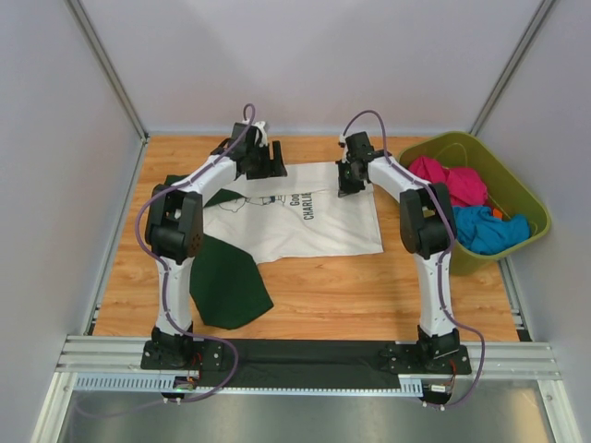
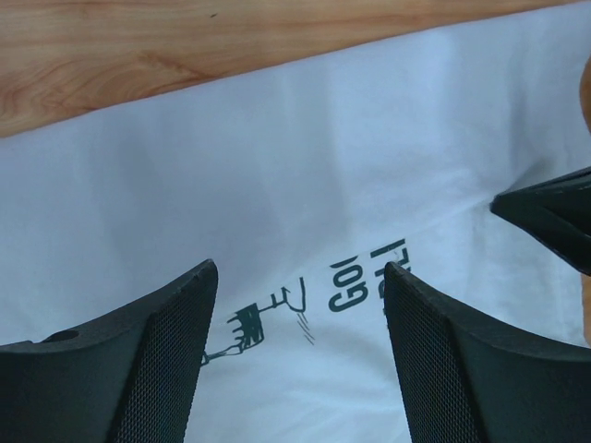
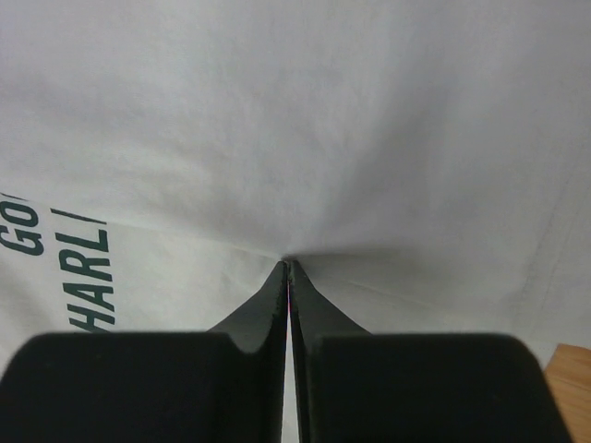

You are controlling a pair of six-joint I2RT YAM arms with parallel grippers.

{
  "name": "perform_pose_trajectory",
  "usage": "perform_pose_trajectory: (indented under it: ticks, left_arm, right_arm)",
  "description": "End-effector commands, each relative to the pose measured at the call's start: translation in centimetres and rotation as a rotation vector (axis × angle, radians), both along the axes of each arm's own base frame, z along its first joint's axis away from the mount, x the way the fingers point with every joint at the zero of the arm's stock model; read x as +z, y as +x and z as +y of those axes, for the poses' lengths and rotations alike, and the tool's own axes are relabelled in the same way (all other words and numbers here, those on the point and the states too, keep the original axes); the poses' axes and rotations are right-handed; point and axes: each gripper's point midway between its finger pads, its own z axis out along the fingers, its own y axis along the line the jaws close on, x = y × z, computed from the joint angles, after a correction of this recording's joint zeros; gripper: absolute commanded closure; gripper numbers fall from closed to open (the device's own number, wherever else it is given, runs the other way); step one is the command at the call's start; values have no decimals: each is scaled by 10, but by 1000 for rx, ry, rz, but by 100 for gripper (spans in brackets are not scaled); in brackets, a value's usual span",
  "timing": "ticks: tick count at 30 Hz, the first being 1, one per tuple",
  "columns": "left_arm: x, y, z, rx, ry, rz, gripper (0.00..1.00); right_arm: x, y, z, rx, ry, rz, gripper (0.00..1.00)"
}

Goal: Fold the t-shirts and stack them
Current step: Fold the tshirt

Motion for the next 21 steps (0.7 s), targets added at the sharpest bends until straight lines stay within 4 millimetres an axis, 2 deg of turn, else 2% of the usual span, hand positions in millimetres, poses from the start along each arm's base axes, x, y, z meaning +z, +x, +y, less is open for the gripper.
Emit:
perform_pose_trajectory:
  ticks: [1, 6, 11, 14, 17, 21]
  left_arm:
    - [-2, 0, 5, -26, 48, 3, 21]
    - [-4, -10, 11, -48, 85, 25, 21]
    - [-7, -20, 28, -50, 183, 41, 21]
    - [-13, -27, 50, -25, 295, 51, 22]
    - [-16, -35, 64, -11, 351, 71, 22]
    - [-19, -41, 66, 12, 332, 90, 22]
  right_arm:
    - [15, -7, 0, 45, -15, -21, 98]
    - [19, -11, -7, 21, -41, -22, 100]
    - [48, 11, -19, -75, -86, -105, 93]
    - [58, 20, -33, -156, -133, -127, 89]
    - [69, 27, -40, -207, -113, -133, 89]
    - [79, 32, -50, -261, -110, -157, 86]
